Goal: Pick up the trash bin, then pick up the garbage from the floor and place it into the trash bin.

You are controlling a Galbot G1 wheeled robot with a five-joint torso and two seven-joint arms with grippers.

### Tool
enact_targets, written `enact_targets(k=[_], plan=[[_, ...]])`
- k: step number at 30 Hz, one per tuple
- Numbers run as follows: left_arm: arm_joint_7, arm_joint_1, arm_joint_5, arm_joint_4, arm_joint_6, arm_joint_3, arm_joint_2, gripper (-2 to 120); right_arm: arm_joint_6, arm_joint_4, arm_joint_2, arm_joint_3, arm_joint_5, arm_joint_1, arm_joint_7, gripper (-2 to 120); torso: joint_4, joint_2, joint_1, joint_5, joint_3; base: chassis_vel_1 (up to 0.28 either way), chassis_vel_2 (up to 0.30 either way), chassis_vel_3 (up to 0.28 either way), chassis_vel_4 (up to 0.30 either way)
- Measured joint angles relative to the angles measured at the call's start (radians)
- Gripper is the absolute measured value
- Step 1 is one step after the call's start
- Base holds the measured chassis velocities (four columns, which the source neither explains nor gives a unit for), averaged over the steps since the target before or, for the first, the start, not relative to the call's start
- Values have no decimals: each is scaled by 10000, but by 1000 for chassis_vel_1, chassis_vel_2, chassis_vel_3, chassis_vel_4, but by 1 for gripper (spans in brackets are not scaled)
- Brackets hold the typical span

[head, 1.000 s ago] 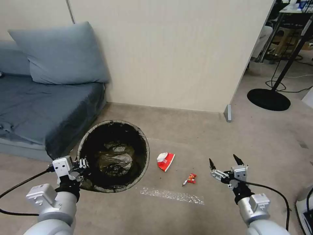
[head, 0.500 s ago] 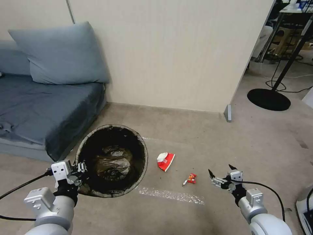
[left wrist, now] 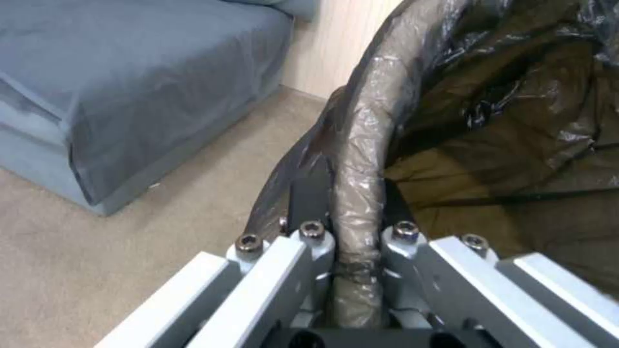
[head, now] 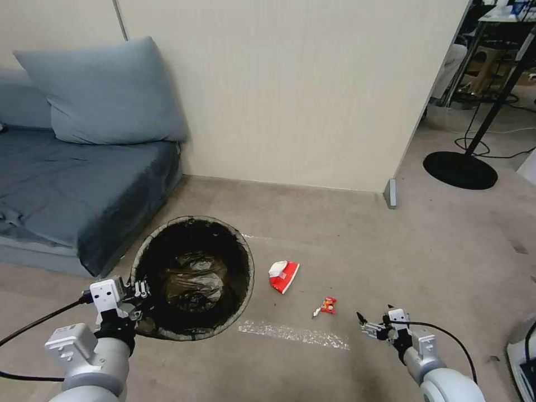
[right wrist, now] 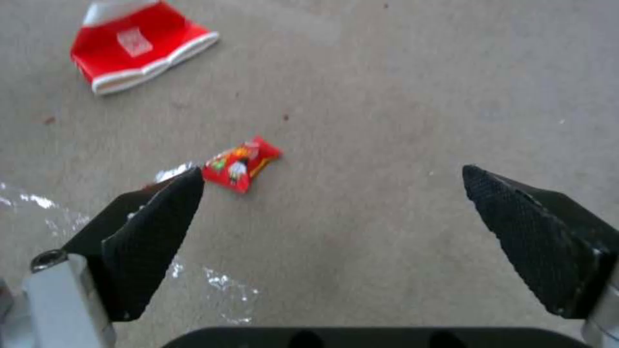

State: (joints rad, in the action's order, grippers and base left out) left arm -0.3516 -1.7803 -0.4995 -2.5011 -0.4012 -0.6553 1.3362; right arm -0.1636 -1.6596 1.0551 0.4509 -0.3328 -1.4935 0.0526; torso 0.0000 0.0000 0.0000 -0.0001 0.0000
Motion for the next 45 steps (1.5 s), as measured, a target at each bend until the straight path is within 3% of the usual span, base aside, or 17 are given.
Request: enact_targets(k=[22, 45], plan=[[12, -179, 84, 2, 18, -52, 179, 3, 206, 1903, 609, -1596, 475, 1593, -104, 100, 1, -1, 0, 0, 0, 0, 0, 0, 0], [41, -272, 123, 12, 30, 27, 255, 3, 254, 2933, 1343, -2030, 804, 2388, -202, 100, 0, 0, 0, 1, 0, 0, 0, 0, 0]])
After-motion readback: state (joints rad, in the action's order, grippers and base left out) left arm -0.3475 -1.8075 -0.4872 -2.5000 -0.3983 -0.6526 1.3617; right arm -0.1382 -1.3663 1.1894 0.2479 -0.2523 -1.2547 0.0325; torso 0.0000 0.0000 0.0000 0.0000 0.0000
